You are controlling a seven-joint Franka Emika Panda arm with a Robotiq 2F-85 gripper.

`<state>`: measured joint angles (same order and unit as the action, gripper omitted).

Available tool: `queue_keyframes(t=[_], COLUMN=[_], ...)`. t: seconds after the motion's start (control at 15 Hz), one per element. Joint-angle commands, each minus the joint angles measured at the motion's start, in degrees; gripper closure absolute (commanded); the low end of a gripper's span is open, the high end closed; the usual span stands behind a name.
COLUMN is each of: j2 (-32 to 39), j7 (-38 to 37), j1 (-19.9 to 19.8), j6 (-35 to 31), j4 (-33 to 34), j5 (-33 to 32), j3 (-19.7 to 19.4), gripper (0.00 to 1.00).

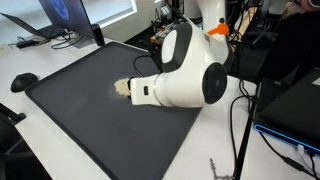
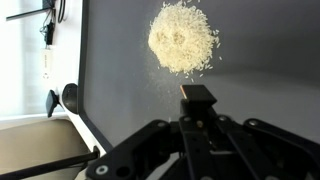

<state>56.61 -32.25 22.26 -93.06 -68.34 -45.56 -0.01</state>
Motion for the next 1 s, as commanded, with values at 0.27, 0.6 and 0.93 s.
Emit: queue_keyframes(t=[0.27, 0.6, 0.93], j2=[-2.1, -4.24, -6.65], j7=[13.74, 17.96, 21.28], j1=[-6.42, -9.14, -11.79], j6=[-2.61, -4.59, -7.72], j4=[1.51, 0.65, -1.19], j5=[9.73, 15.59, 21.28], j3=[0.42, -0.14, -0.35], gripper=[0.97, 0.97, 0.97])
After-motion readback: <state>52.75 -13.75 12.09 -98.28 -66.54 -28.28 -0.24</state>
